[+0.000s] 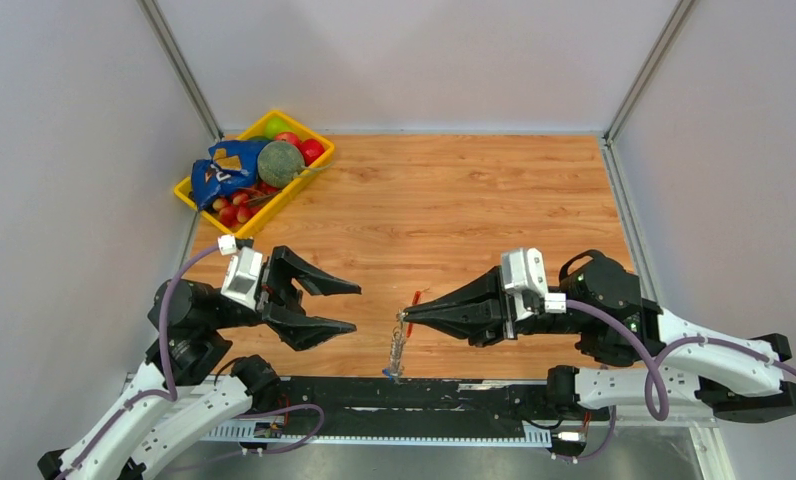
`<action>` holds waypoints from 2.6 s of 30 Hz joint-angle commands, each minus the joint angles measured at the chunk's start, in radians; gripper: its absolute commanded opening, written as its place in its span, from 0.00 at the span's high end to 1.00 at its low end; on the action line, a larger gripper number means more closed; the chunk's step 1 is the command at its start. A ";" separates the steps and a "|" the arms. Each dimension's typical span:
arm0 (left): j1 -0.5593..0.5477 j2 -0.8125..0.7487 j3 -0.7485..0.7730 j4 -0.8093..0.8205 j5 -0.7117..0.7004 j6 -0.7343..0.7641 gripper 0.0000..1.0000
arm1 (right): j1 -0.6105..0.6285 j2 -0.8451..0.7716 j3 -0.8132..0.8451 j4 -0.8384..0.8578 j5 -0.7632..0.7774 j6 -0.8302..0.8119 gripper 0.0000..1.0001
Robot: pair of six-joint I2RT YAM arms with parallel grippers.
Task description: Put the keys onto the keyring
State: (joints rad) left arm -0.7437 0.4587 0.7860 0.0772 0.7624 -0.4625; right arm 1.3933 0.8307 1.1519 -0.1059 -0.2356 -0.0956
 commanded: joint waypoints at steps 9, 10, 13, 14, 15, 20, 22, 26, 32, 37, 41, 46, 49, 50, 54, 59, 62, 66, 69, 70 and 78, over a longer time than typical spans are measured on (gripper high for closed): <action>0.000 0.010 -0.085 0.334 0.116 -0.229 0.28 | 0.004 0.145 0.215 -0.098 -0.329 -0.006 1.00; 0.000 0.012 -0.091 0.354 0.121 -0.244 0.28 | 0.005 0.159 0.229 -0.100 -0.341 -0.008 1.00; 0.000 0.013 -0.100 0.373 0.139 -0.256 0.27 | 0.003 0.202 0.272 -0.109 -0.411 -0.015 1.00; 0.000 0.010 -0.101 0.374 0.141 -0.255 0.27 | 0.004 0.215 0.287 -0.110 -0.431 -0.015 1.00; 0.000 0.010 -0.102 0.376 0.144 -0.254 0.26 | 0.004 0.234 0.301 -0.113 -0.444 -0.017 1.00; 0.000 0.006 -0.109 0.405 0.171 -0.270 0.25 | 0.004 0.294 0.366 -0.114 -0.503 -0.027 1.00; 0.000 0.003 -0.113 0.415 0.178 -0.276 0.25 | 0.003 0.319 0.390 -0.114 -0.515 -0.029 1.00; 0.000 0.000 -0.132 0.483 0.205 -0.320 0.23 | 0.003 0.361 0.431 -0.114 -0.535 -0.048 1.00; -0.002 -0.006 -0.159 0.568 0.247 -0.376 0.22 | 0.000 0.399 0.474 -0.115 -0.543 -0.084 1.00; -0.002 -0.006 -0.183 0.657 0.284 -0.431 0.22 | -0.022 0.418 0.488 -0.113 -0.548 -0.101 1.00; -0.006 -0.007 -0.192 0.680 0.302 -0.442 0.25 | -0.040 0.423 0.491 -0.114 -0.559 -0.108 1.00; -0.009 0.003 -0.191 0.680 0.315 -0.439 0.40 | -0.051 0.408 0.471 -0.113 -0.552 -0.120 1.00; -0.009 0.011 -0.189 0.681 0.320 -0.439 0.50 | -0.058 0.392 0.455 -0.114 -0.546 -0.126 1.00; -0.009 0.014 -0.189 0.681 0.321 -0.439 0.53 | -0.059 0.387 0.448 -0.114 -0.541 -0.128 1.00; -0.010 0.028 -0.187 0.684 0.320 -0.435 0.64 | -0.063 0.357 0.420 -0.114 -0.528 -0.133 1.00; -0.012 0.052 -0.172 0.693 0.329 -0.431 0.87 | -0.064 0.303 0.368 -0.114 -0.489 -0.141 1.00; -0.011 0.065 -0.158 0.639 0.324 -0.390 0.99 | -0.062 0.261 0.321 -0.112 -0.458 -0.142 1.00; -0.012 0.073 -0.138 0.539 0.298 -0.307 1.00 | -0.063 0.188 0.242 -0.106 -0.377 -0.135 1.00; -0.013 0.078 -0.104 0.398 0.262 -0.205 1.00 | -0.063 0.135 0.181 -0.093 -0.287 -0.115 0.89; -0.013 0.084 -0.094 0.364 0.239 -0.179 1.00 | -0.063 0.118 0.161 -0.092 -0.255 -0.112 0.85; -0.013 0.138 0.001 0.056 0.029 0.036 1.00 | -0.063 -0.011 -0.016 -0.081 0.197 -0.060 0.65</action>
State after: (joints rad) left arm -0.7532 0.5705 0.7208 0.2996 0.9482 -0.5743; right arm 1.3300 0.8612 1.1973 -0.2161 -0.3244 -0.2001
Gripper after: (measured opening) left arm 0.055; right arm 0.331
